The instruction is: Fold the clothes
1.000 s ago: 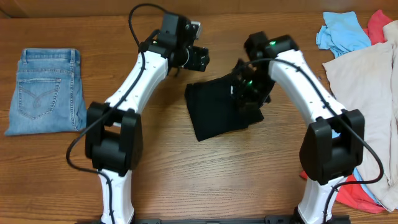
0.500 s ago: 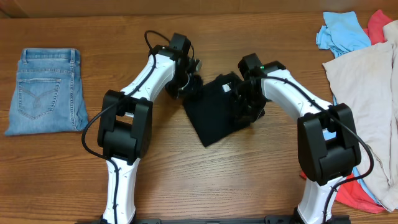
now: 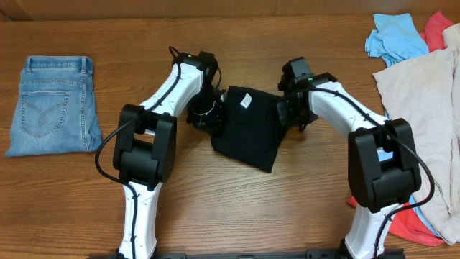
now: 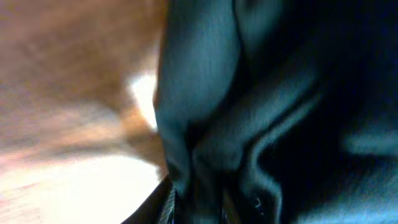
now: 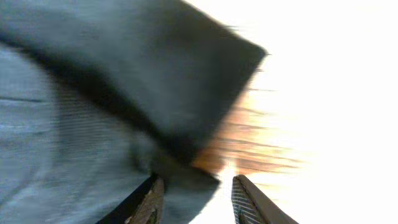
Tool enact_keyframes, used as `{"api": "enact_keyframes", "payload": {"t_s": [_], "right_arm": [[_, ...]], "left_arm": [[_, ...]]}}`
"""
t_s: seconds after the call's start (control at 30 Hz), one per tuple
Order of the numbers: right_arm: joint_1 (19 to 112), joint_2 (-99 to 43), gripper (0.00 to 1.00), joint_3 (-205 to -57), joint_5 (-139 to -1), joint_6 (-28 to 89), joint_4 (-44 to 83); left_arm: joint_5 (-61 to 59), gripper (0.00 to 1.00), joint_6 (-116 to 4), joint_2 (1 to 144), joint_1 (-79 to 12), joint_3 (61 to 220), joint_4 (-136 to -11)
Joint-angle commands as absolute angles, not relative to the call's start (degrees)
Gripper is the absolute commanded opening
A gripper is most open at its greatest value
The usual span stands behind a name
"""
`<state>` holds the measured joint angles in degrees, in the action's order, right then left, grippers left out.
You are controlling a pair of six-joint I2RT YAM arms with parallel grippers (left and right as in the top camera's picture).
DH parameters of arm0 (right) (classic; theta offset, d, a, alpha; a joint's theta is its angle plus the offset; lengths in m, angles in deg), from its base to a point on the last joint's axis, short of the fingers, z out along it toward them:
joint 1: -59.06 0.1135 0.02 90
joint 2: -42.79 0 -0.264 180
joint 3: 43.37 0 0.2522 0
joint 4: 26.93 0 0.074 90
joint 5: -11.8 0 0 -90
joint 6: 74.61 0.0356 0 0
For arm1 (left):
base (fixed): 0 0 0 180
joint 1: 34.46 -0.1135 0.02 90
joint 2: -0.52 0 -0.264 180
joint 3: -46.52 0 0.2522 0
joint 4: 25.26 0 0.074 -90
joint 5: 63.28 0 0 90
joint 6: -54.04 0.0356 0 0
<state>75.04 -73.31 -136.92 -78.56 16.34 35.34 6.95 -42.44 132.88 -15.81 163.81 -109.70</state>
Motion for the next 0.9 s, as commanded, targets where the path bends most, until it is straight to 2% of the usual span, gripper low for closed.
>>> {"api": "enact_keyframes", "payload": {"t_s": [0.0, 0.07, 0.1, 0.13, 0.17, 0.2, 0.43, 0.87], "right_arm": [[74.7, -73.0, 0.4, -136.7, -80.9, 15.5, 35.1], [74.7, -73.0, 0.4, -136.7, -80.9, 15.6, 35.1], [74.7, -73.0, 0.4, -136.6, -80.6, 15.6, 35.1], [74.7, -73.0, 0.4, -136.6, -80.4, 15.6, 35.2], [74.7, -73.0, 0.4, -136.6, -80.2, 15.6, 35.1], [74.7, -73.0, 0.4, -136.6, -80.2, 15.6, 35.1], [74.7, -73.0, 0.41, -136.6, -80.0, 15.6, 35.5], [74.7, -73.0, 0.43, -136.6, -80.0, 15.6, 36.2]], "left_arm": [[10.3, 0.3, -46.5, 128.7, -16.9, 164.0, -106.1], [12.8, 0.34, -49.0, 126.3, -17.3, 164.0, -102.9], [13.7, 0.43, -50.2, 125.2, -17.5, 164.0, -101.1], [14.0, 0.75, -50.9, 124.2, -17.6, 164.0, -99.4], [14.0, 0.89, -51.0, 123.5, -17.7, 164.0, -97.7], [13.7, 0.93, -51.0, 123.0, -17.7, 164.0, -96.1], [5.6, 0.98, -44.2, 124.1, -17.1, 163.9, -93.1], [-3.9, 0.99, -39.6, 134.2, -16.7, 163.9, -88.0]]}}
